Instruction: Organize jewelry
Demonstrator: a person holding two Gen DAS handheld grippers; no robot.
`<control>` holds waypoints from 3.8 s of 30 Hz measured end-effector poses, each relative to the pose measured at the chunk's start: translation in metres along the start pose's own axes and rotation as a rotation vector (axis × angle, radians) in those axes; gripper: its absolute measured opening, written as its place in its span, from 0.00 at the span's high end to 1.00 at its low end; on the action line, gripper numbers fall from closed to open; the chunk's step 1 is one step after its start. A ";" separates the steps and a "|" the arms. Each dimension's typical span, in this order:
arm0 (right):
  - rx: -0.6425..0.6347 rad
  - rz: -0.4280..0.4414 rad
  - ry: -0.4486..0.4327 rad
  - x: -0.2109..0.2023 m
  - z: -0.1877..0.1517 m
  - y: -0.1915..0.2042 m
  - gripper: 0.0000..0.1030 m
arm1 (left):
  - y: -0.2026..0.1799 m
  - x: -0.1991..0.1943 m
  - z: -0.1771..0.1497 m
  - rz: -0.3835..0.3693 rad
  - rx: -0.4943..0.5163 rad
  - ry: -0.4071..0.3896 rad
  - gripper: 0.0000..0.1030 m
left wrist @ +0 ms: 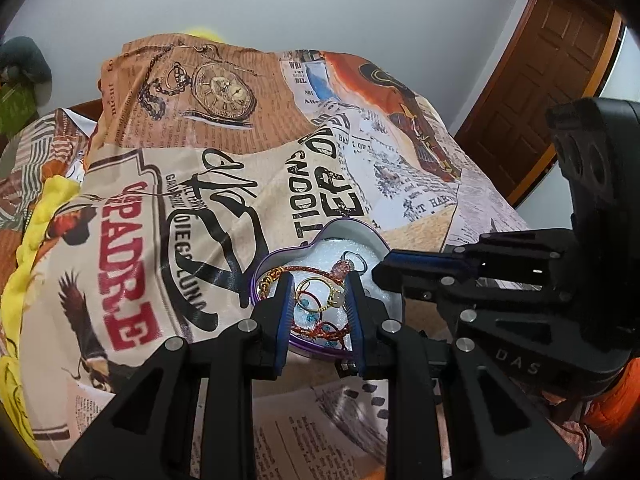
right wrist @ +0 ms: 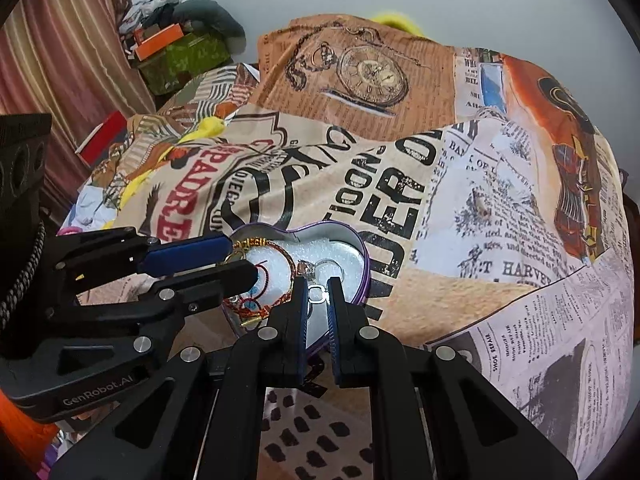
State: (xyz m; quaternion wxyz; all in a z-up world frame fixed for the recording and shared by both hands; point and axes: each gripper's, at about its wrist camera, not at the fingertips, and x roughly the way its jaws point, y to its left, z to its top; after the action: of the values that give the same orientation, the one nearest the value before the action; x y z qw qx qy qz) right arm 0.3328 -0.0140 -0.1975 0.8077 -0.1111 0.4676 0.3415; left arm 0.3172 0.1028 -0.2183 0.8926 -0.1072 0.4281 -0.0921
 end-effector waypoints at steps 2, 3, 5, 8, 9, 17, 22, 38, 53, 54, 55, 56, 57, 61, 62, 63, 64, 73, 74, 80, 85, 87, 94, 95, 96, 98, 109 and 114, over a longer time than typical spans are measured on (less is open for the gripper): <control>-0.005 0.005 0.008 0.003 -0.001 0.000 0.92 | 0.000 0.001 0.000 0.005 0.000 0.001 0.77; -0.008 0.002 0.009 0.004 -0.001 0.000 0.92 | 0.000 0.002 0.000 0.012 0.000 -0.001 0.77; -0.019 -0.009 0.006 0.005 -0.002 0.002 0.92 | 0.000 0.002 0.000 0.019 0.001 -0.004 0.77; -0.038 -0.027 0.009 0.006 -0.003 0.005 0.92 | 0.000 -0.001 0.000 0.020 0.002 -0.008 0.77; -0.040 -0.028 0.010 0.006 -0.003 0.005 0.92 | -0.001 -0.002 0.000 0.019 0.003 -0.010 0.77; -0.045 -0.057 0.010 0.000 -0.002 0.007 0.80 | -0.005 -0.026 0.002 0.026 0.009 -0.038 0.76; -0.036 -0.069 -0.031 -0.022 -0.002 0.008 0.77 | -0.010 -0.054 0.000 0.047 0.019 -0.078 0.76; -0.084 -0.161 -0.369 -0.176 -0.017 0.055 0.77 | -0.074 -0.211 -0.010 0.112 0.115 -0.401 0.72; -0.083 -0.220 -0.835 -0.311 -0.091 0.122 0.44 | -0.138 -0.340 -0.080 0.207 0.182 -0.797 0.28; -0.078 -0.241 -0.860 -0.312 -0.095 0.126 0.38 | -0.140 -0.342 -0.082 0.208 0.179 -0.799 0.23; -0.076 -0.260 -0.885 -0.313 -0.099 0.129 0.30 | -0.141 -0.343 -0.084 0.212 0.173 -0.806 0.12; -0.071 -0.273 -0.900 -0.312 -0.101 0.131 0.26 | -0.143 -0.345 -0.088 0.219 0.168 -0.819 0.05; -0.065 -0.283 -0.908 -0.312 -0.102 0.131 0.25 | -0.144 -0.346 -0.091 0.227 0.165 -0.831 0.03; -0.048 -0.342 -0.938 -0.308 -0.101 0.136 0.11 | -0.147 -0.348 -0.096 0.259 0.160 -0.851 0.01; -0.046 -0.354 -0.943 -0.310 -0.103 0.137 0.06 | -0.147 -0.347 -0.097 0.257 0.155 -0.851 0.00; -0.041 -0.372 -0.952 -0.310 -0.103 0.139 0.04 | -0.147 -0.348 -0.098 0.256 0.150 -0.851 0.00; -0.037 -0.383 -0.958 -0.311 -0.104 0.140 0.02 | -0.146 -0.347 -0.098 0.254 0.145 -0.850 0.00; -0.012 -0.377 -0.951 -0.316 -0.119 0.133 0.02 | -0.145 -0.347 -0.104 0.269 0.125 -0.837 0.00; -0.010 -0.374 -0.949 -0.316 -0.120 0.133 0.02 | -0.144 -0.346 -0.105 0.274 0.124 -0.835 0.00; -0.002 -0.362 -0.934 -0.316 -0.125 0.130 0.02 | -0.145 -0.342 -0.106 0.282 0.129 -0.826 0.00; -0.002 -0.367 -0.923 -0.314 -0.128 0.129 0.02 | -0.147 -0.338 -0.105 0.296 0.134 -0.822 0.00; 0.003 -0.364 -0.920 -0.315 -0.127 0.129 0.01 | -0.147 -0.337 -0.104 0.300 0.132 -0.819 0.00; 0.020 -0.358 -0.911 -0.316 -0.128 0.125 0.01 | -0.143 -0.336 -0.102 0.294 0.113 -0.812 0.00; 0.023 -0.358 -0.909 -0.316 -0.128 0.124 0.01 | -0.143 -0.335 -0.101 0.293 0.110 -0.812 0.00; 0.026 -0.357 -0.907 -0.317 -0.128 0.123 0.01 | -0.142 -0.335 -0.101 0.291 0.108 -0.811 0.00; 0.029 -0.352 -0.902 -0.317 -0.127 0.123 0.01 | -0.141 -0.335 -0.101 0.288 0.105 -0.809 0.00; 0.030 -0.353 -0.901 -0.319 -0.127 0.123 0.01 | -0.139 -0.334 -0.100 0.282 0.102 -0.807 0.00; 0.034 -0.349 -0.900 -0.320 -0.127 0.123 0.01 | -0.137 -0.333 -0.099 0.276 0.095 -0.803 0.00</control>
State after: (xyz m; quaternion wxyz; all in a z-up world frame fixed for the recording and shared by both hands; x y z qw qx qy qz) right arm 0.0602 -0.1292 0.0169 0.9768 -0.0161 0.0516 0.2072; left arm 0.0243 0.0458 0.0060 0.9964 -0.0351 0.0522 0.0576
